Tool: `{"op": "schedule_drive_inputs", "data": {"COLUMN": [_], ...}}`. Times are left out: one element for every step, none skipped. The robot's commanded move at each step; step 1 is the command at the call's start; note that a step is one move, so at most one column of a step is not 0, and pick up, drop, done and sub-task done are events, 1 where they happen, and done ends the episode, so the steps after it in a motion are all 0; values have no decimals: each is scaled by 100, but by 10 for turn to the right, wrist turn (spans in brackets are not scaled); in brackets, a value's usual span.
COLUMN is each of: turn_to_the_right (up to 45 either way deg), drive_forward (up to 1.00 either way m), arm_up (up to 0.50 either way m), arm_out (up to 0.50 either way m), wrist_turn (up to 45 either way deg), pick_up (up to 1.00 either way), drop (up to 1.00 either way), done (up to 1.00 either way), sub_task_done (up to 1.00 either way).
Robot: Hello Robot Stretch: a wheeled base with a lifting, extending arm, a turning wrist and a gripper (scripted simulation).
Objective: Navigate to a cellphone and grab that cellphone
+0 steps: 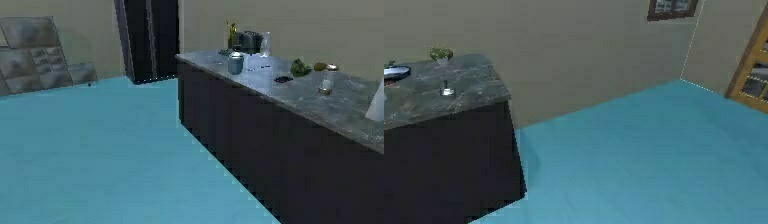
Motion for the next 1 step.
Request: {"op": "schedule_drive_inputs", "data": {"turn_to_the_right": [210], "drive_forward": [0], "arm_up": [0], "arm_out": [0], "wrist_turn": [0], "pick_up": [0], "drop": [0], "done": [0], "sub_task_done": [0]}}
